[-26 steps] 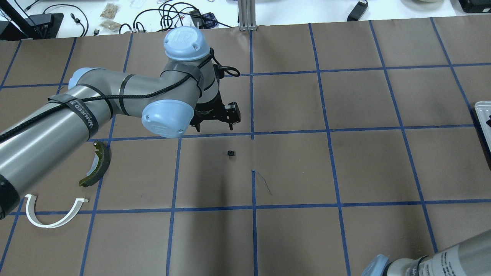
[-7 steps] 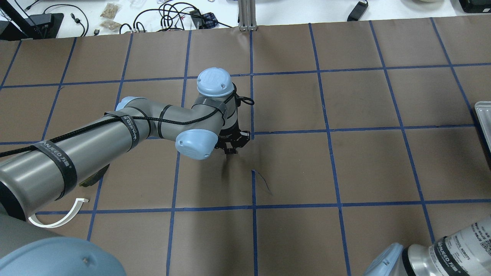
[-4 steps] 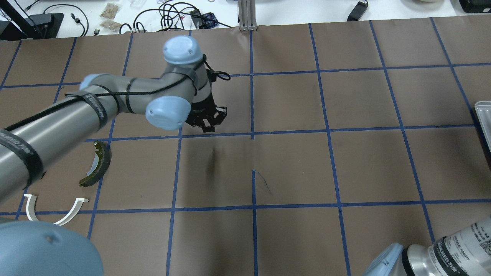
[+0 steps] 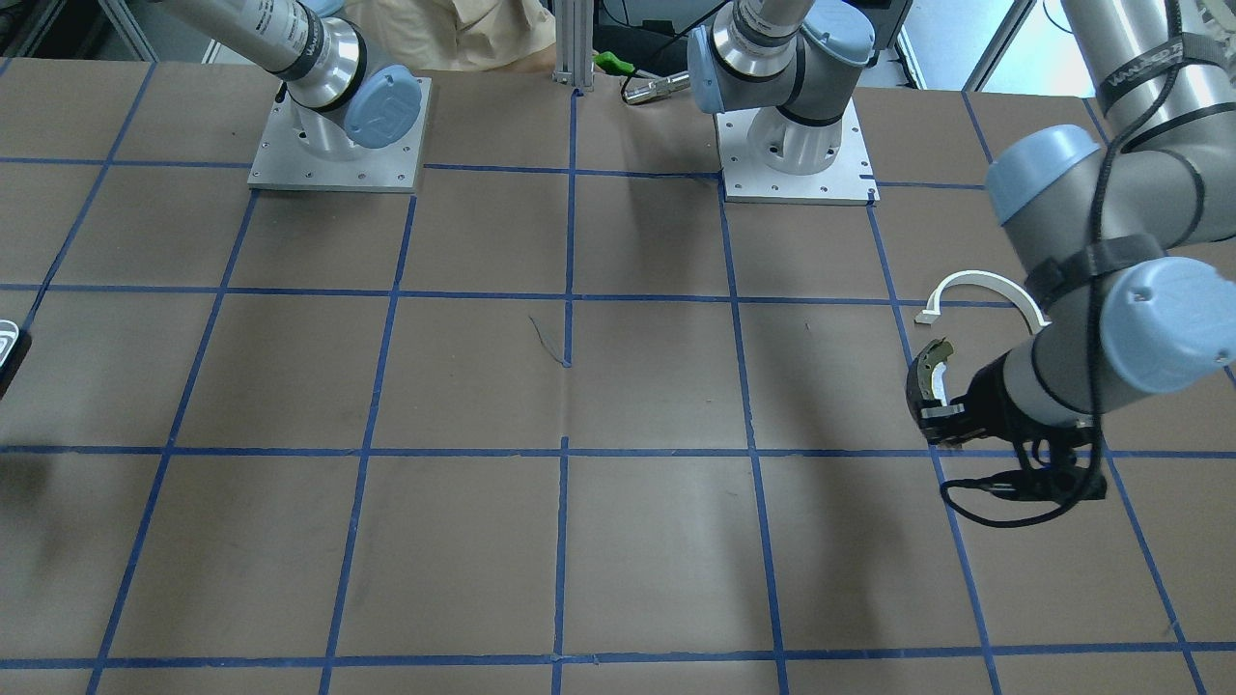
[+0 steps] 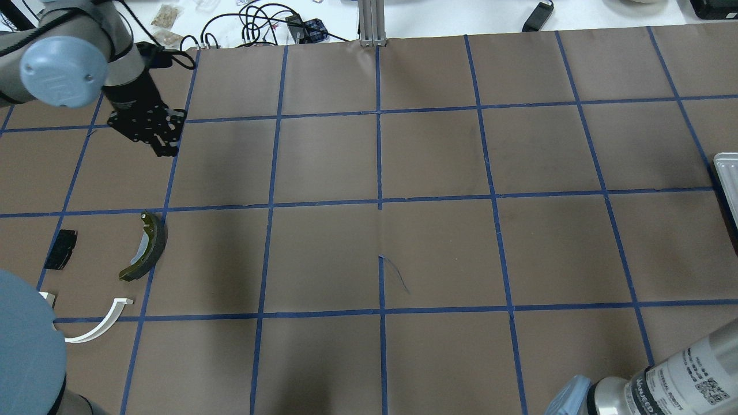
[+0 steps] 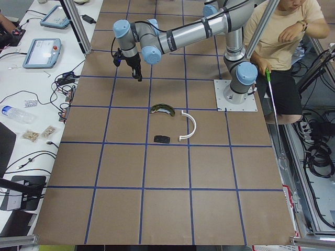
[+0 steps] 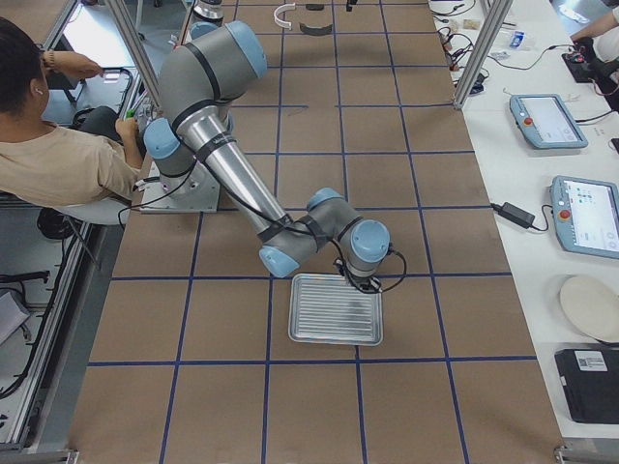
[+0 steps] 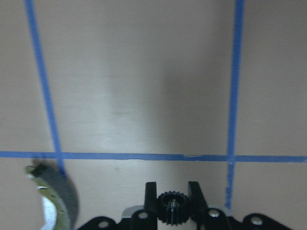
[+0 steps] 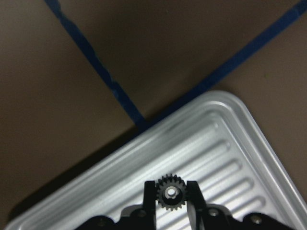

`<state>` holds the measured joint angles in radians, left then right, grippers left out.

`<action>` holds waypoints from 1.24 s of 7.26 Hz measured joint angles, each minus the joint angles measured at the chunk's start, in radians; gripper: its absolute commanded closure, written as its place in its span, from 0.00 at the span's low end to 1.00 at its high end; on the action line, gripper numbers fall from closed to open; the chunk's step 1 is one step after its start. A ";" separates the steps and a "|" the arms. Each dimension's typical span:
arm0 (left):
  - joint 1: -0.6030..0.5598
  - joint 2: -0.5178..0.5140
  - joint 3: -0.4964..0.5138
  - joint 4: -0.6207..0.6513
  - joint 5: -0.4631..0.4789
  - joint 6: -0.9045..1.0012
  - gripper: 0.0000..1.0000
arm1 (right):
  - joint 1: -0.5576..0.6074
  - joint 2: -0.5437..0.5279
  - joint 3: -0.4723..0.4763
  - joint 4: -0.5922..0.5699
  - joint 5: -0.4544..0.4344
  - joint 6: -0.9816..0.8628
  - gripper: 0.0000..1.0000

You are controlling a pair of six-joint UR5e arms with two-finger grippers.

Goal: Place bearing gear from tray to pile

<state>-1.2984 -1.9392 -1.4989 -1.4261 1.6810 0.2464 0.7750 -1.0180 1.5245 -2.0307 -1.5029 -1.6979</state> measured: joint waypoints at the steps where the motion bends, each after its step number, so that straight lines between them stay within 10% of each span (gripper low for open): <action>1: 0.072 -0.002 -0.001 -0.005 0.019 0.037 1.00 | 0.075 -0.032 0.034 -0.007 0.004 0.126 1.00; 9: 0.293 -0.016 -0.245 0.229 0.015 0.297 1.00 | 0.922 -0.084 0.057 -0.060 -0.007 1.447 0.98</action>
<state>-1.0059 -1.9549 -1.7443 -1.1974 1.6964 0.5439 1.6974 -1.1022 1.5815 -2.0904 -1.5097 -0.2504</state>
